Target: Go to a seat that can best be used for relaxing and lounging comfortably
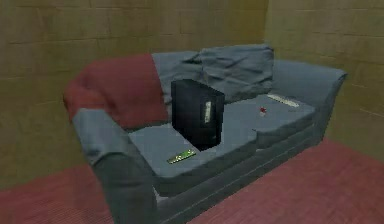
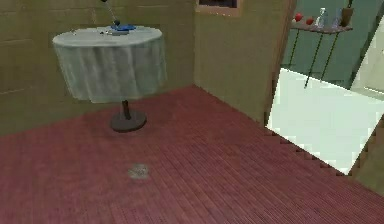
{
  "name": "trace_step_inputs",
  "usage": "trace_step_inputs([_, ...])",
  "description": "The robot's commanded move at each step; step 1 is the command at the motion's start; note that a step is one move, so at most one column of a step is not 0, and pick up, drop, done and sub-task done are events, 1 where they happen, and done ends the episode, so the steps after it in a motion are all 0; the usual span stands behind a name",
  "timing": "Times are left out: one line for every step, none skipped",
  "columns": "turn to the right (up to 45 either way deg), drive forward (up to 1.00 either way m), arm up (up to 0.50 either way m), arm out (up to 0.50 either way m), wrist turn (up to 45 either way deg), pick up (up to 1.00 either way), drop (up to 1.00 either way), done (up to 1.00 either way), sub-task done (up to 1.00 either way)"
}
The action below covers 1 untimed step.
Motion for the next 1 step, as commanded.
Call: trace_step_inputs([0.0,0.00,0.00,0.00,0.0,0.00,0.00,1.00,0.00])
